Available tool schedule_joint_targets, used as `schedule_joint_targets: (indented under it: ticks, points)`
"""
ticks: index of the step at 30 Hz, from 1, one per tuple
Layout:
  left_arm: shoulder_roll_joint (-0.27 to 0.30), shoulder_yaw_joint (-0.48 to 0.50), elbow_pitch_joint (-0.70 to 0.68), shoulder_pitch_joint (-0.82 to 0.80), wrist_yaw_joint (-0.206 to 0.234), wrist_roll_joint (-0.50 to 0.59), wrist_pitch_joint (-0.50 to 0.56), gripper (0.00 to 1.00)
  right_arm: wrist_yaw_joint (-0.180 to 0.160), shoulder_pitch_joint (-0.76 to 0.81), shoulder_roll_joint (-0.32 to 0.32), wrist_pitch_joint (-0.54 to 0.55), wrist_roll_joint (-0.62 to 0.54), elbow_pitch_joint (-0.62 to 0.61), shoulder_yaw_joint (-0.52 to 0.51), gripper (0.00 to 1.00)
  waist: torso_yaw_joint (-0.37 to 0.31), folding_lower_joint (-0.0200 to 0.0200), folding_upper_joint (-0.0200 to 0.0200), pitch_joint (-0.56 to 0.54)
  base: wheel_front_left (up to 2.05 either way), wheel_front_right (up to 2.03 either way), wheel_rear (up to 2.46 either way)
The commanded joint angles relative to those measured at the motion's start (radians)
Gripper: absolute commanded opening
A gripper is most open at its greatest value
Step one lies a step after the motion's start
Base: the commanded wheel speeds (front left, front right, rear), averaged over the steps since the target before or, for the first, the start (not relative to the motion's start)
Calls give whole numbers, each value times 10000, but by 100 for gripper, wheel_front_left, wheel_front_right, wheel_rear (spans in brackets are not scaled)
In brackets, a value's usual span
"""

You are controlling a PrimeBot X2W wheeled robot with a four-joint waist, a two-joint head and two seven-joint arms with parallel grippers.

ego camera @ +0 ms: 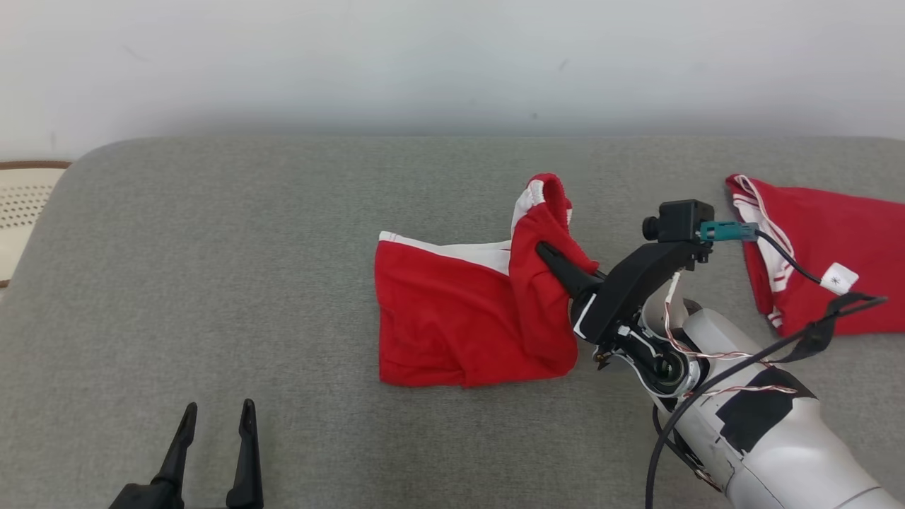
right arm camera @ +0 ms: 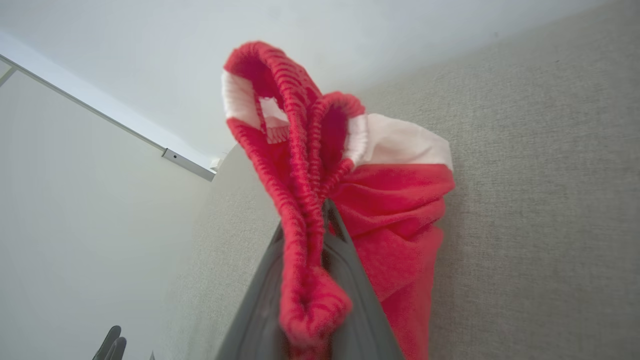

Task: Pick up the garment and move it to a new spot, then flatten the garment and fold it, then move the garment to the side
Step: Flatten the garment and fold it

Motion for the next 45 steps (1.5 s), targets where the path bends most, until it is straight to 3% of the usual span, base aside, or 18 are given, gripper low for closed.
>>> schedule_joint_targets:
  ticks: [1, 12, 27, 29, 30, 40, 45]
  points:
    - [-8, -37, 59, 8, 17, -84, -37, 100, 5, -118, 33, 72, 128, 21, 88, 0, 198, 0, 0, -14, 0, 0, 0]
    - [-26, -370, 197, -154, 59, -286, -39, 100, 5, -864, 756, 580, 716, 1442, 467, 0, 885, 0, 0, 128, 0, 0, 0]
    - [-25, -1323, 433, -504, 292, -775, -39, 100, 5, -1728, 1428, 354, 447, 3356, 1128, 0, 1741, 0, 0, 370, 0, 0, 0]
    - [-26, -1378, 446, -522, 347, -815, -37, 100, 5, -1749, 1469, 244, 442, 3443, 1204, 47, 1778, 0, 0, 387, 0, 0, 0]
    - [-26, -1385, 450, -530, 338, -828, -37, 100, 5, -1767, 1470, 175, 444, 3469, 1229, 100, 1788, 0, 0, 400, 0, 0, 0]
    - [-25, -1151, 428, -390, 370, -747, -39, 100, 5, -1575, 1059, -881, 529, 2761, 1437, 100, 1515, 0, 0, 312, 0, 0, 0]
    - [-25, -1008, 369, -259, 318, -628, -39, 100, 5, -1454, 522, -1825, 315, 2019, 1613, 100, 1278, 0, 0, 199, 0, 0, 0]
